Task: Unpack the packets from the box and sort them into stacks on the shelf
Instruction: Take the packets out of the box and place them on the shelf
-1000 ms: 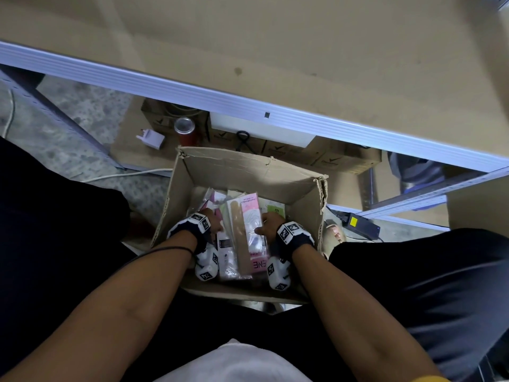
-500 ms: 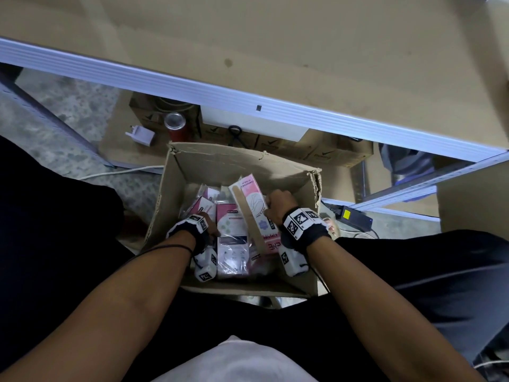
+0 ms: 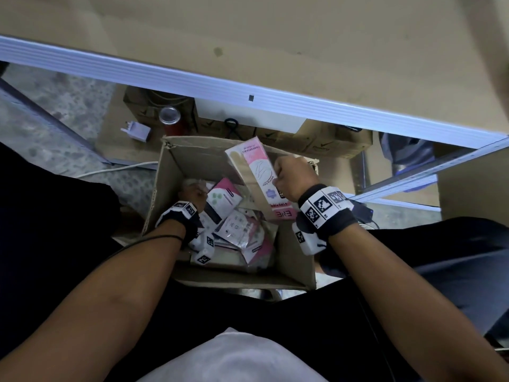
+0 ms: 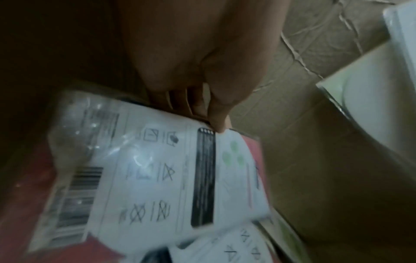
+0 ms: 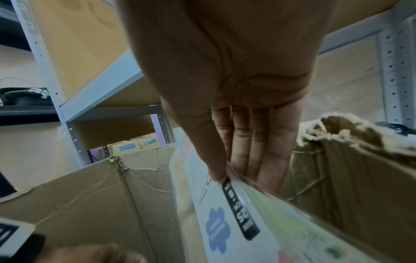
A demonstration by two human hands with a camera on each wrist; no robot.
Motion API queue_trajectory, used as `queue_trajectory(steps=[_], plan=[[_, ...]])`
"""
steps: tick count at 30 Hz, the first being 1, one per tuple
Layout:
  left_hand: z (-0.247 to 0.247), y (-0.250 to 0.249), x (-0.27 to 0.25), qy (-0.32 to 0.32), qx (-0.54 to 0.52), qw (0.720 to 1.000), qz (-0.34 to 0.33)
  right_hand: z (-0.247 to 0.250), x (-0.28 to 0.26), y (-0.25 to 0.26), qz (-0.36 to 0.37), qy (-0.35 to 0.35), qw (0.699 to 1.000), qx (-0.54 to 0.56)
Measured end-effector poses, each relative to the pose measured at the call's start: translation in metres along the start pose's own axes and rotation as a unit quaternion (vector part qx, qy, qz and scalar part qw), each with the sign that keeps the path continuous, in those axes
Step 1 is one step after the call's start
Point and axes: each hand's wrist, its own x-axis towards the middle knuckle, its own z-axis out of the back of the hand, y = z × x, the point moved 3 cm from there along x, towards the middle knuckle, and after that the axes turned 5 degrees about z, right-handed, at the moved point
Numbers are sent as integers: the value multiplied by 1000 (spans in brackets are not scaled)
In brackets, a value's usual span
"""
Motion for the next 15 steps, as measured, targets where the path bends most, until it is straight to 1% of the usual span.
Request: queue_trajectory(steps=[2, 5, 6, 7, 10, 14, 15], plan=[[-9, -5, -5, 51, 49, 995, -67, 4, 0, -2, -3, -7, 1000, 6], [-18, -17, -12, 111, 101, 972, -179, 5, 0, -2, -3, -6, 1000, 16], [-22, -21, -15, 128, 121, 966, -187, 5, 0, -2, -2, -3, 1000, 16], [-24, -24, -17, 131, 164, 957, -201, 5, -1, -2, 0, -1, 1000, 17], [-31, -32, -21, 130, 226, 938, -226, 5, -1, -2, -1, 4, 1000, 20], [-41, -39, -24, 89, 304, 911, -265, 2, -5, -3, -21, 10, 999, 35], [-43, -38, -23, 87, 321, 905, -266, 1, -5, -2, -23, 13, 999, 34]])
